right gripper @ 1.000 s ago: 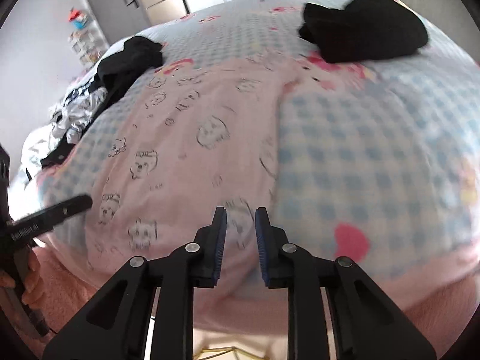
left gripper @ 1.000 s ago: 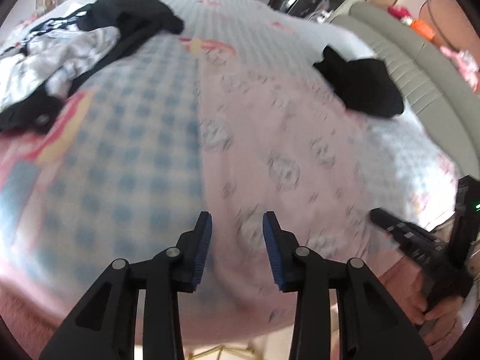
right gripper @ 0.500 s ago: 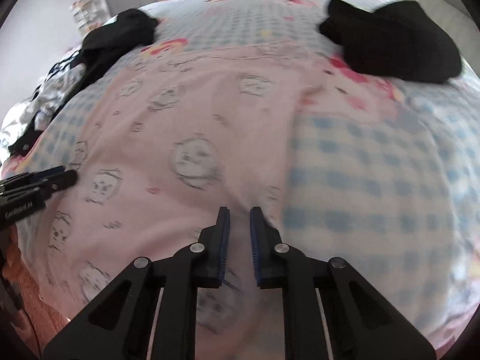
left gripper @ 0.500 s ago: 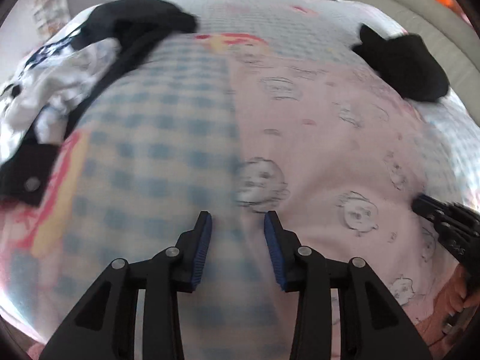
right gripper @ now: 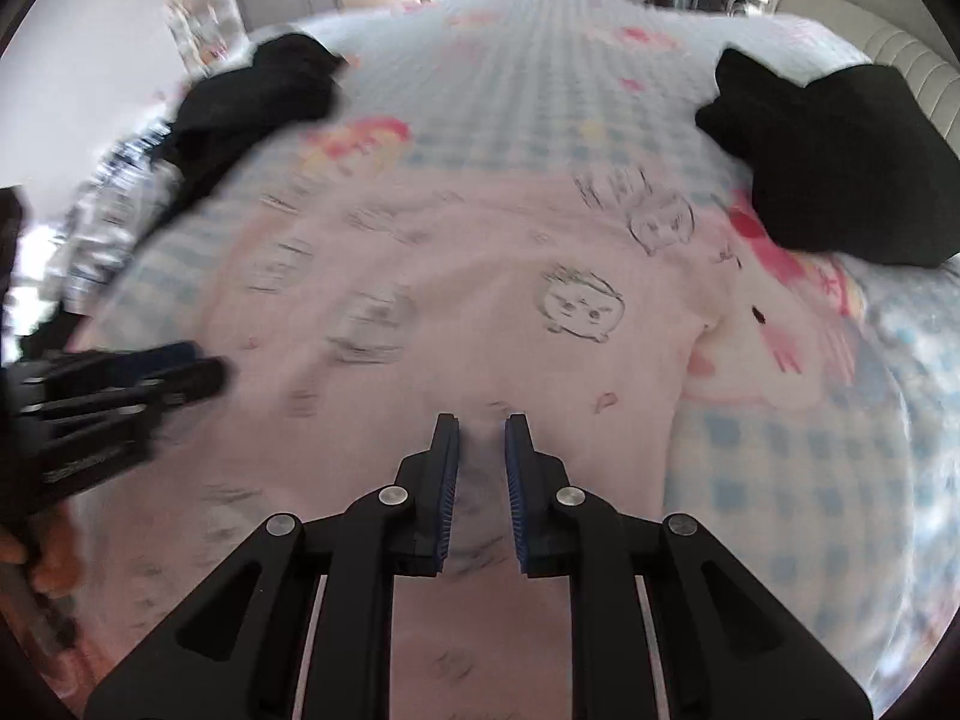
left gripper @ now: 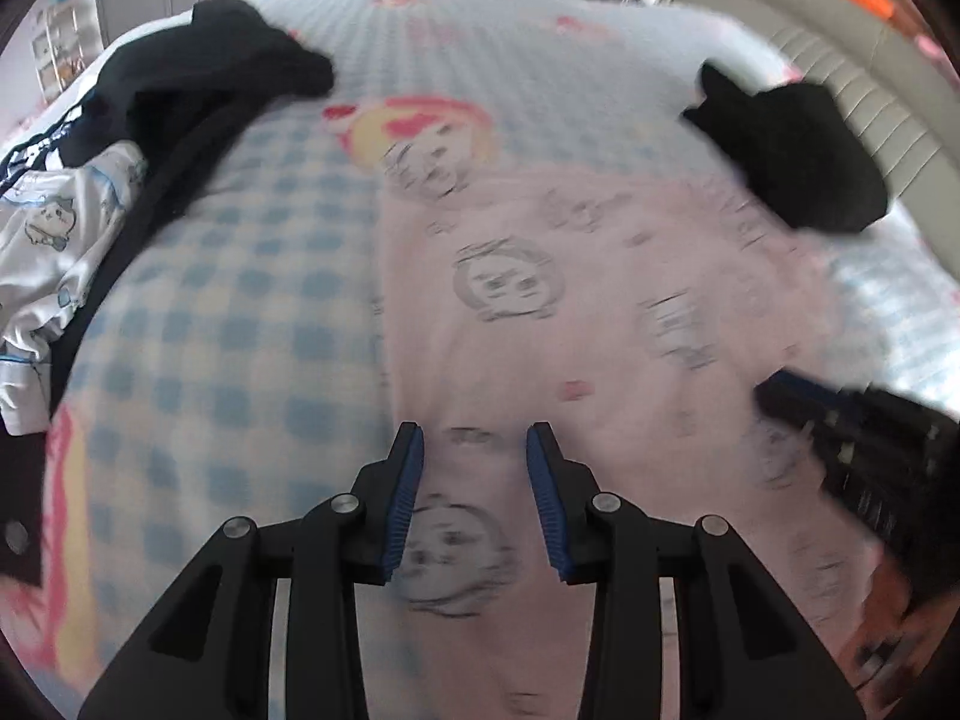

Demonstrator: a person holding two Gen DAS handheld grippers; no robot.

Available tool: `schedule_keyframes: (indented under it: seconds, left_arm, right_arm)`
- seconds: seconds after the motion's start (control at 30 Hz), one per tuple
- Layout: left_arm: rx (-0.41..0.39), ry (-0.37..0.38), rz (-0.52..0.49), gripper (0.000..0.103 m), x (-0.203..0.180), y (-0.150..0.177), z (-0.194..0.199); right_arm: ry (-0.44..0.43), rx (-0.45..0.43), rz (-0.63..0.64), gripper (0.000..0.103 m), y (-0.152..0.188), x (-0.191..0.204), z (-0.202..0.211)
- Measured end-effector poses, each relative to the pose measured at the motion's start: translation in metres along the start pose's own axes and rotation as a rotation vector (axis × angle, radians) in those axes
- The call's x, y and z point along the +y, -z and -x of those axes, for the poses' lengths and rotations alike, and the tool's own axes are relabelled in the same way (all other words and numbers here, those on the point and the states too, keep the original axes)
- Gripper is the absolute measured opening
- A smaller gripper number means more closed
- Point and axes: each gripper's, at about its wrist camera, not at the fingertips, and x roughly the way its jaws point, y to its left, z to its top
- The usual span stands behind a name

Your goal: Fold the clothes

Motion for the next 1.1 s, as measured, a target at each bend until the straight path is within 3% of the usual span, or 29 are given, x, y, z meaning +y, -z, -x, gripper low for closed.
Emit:
schedule_keyframes:
  seconds: [0.07, 0.2, 0.27, 0.4, 0.5, 0.6, 0.7, 0.8, 0.87, 0.93, 1.03, 1.1]
  left_arm:
    - [0.004, -0.018, 0.031, 0.038, 0.022, 0.002, 0.0]
    - [-0.029, 0.014, 0.079, 0.036, 0.048, -0.007, 0.014]
    - [-0.055, 0.062, 0.058, 0.036, 0.039, -0.021, 0.017]
    - [-0.062, 0.146, -0.001, 0.037, 0.001, -0.051, 0.002]
    - [-0.025, 0.176, -0.042, 0.037, -0.027, -0.067, -0.022]
    - [0.02, 0.154, -0.074, 0.037, -0.03, -0.07, -0.045]
    - [0.043, 0.137, -0.085, 0.036, -0.008, -0.07, -0.051]
    - [0.038, 0.06, -0.139, 0.035, 0.013, -0.07, -0.045]
    - [0.006, 0.018, -0.128, 0.036, 0.018, -0.076, -0.035]
    - [-0.036, 0.044, -0.132, 0.037, 0.014, -0.083, -0.025]
    - [-0.022, 0.08, -0.149, 0.038, -0.005, -0.095, -0.034]
    - [-0.019, 0.016, -0.152, 0.038, -0.008, -0.101, -0.045]
  right_arm:
    - [0.046, 0.032, -0.036, 0.012, 0.004, -0.021, -0.011]
    - [0.084, 0.024, -0.101, 0.012, 0.007, -0.065, 0.0]
    - [0.076, -0.008, -0.136, 0.016, -0.005, -0.076, 0.01]
    - [-0.009, -0.055, -0.082, 0.016, -0.044, -0.056, 0.009]
    - [-0.07, 0.0, -0.016, 0.016, -0.065, -0.03, -0.023]
    - [-0.055, 0.029, 0.02, 0.016, -0.068, -0.027, -0.046]
    - [-0.012, 0.038, 0.04, 0.015, -0.068, -0.036, -0.062]
    - [0.108, 0.059, -0.005, 0.013, -0.067, -0.077, -0.059]
    - [0.093, 0.054, -0.048, 0.007, -0.071, -0.102, -0.051]
    - [0.057, 0.0, -0.066, 0.013, -0.077, -0.108, -0.038]
    - [0.02, -0.027, 0.008, 0.015, -0.09, -0.082, -0.038]
    - [0.036, -0.003, 0.068, 0.015, -0.097, -0.062, -0.05]
